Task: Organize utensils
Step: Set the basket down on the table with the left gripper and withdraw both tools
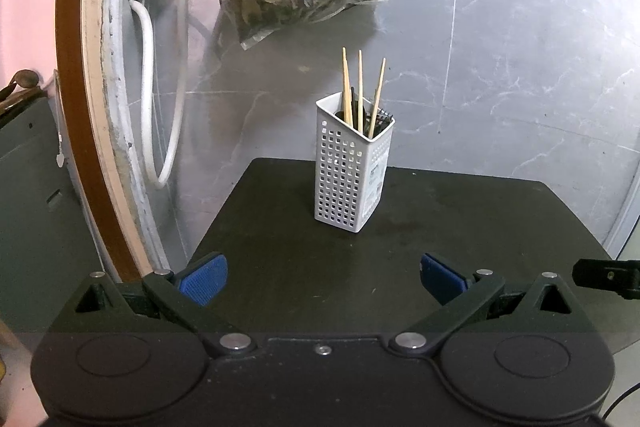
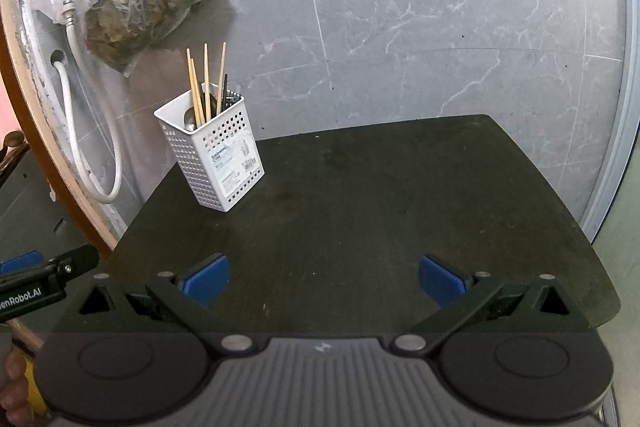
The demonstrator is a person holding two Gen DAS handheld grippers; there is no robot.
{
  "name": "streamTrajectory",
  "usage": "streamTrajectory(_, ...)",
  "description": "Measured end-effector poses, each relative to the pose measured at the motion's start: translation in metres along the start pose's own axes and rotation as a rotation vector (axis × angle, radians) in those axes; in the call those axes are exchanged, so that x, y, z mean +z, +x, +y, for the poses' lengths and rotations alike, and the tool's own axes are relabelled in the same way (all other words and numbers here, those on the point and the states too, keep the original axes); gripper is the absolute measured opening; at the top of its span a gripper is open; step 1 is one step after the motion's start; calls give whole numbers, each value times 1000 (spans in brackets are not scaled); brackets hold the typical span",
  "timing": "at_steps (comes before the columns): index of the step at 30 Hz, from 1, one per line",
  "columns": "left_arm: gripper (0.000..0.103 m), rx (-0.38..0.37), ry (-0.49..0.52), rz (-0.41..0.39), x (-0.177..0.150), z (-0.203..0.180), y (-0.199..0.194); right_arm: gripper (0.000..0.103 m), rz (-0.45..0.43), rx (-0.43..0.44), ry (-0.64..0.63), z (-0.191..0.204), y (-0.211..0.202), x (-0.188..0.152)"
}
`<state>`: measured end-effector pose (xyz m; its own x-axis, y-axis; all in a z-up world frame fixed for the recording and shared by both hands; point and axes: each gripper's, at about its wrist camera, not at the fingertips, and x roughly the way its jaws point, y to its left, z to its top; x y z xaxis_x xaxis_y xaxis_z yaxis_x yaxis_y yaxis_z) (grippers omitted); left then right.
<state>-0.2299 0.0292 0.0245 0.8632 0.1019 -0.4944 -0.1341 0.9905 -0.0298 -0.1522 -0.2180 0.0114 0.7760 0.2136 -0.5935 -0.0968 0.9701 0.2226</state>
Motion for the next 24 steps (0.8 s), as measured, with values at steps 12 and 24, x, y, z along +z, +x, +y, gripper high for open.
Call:
streamTrajectory(12,102,-3,1,1,1,1,2,103,7,-1,3,2,4,1)
streamTrajectory(24,102,-8,6,2,2,0,3,103,11,0,4,3,7,2)
